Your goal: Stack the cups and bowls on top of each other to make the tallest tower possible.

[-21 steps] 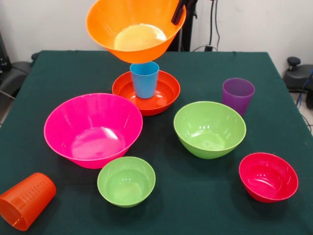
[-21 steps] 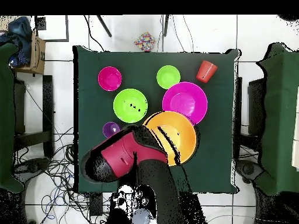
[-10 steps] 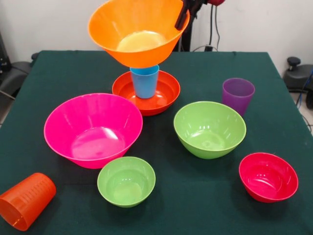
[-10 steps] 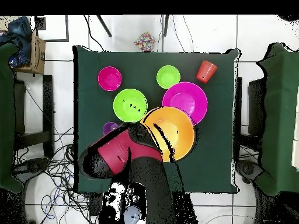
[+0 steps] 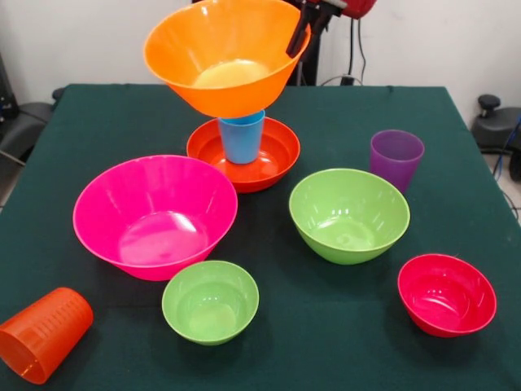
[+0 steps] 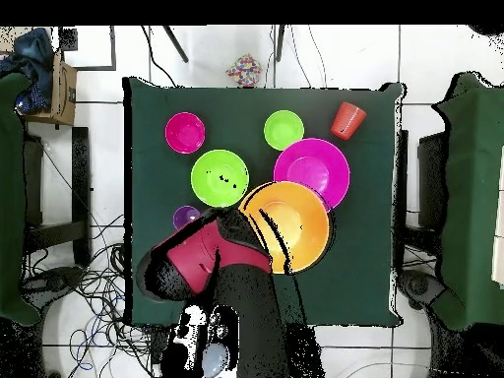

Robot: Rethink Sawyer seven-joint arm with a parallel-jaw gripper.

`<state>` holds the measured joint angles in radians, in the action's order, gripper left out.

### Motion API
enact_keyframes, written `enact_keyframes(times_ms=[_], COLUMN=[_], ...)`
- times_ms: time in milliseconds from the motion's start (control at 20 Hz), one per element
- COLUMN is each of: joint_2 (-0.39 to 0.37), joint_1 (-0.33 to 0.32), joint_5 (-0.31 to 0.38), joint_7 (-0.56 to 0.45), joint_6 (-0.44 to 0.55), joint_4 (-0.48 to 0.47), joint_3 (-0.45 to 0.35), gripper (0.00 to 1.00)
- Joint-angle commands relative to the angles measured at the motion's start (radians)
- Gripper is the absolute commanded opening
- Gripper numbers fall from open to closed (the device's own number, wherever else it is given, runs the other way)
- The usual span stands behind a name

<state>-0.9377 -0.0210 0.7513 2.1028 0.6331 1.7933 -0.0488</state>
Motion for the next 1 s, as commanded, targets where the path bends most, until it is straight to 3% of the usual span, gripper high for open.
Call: enact_keyframes(times_ms=[50,1000], joint_2=[0.047,0.035], joint_1=[0.034,0.052], joint_5=[0.031,-0.038], joint_7=[0.164,0.117], joint_6=[-0.061,-0.054], joint_4=[-0.055,-0.058], joint_3=[0.040,0.070], gripper=[0.00,0.00])
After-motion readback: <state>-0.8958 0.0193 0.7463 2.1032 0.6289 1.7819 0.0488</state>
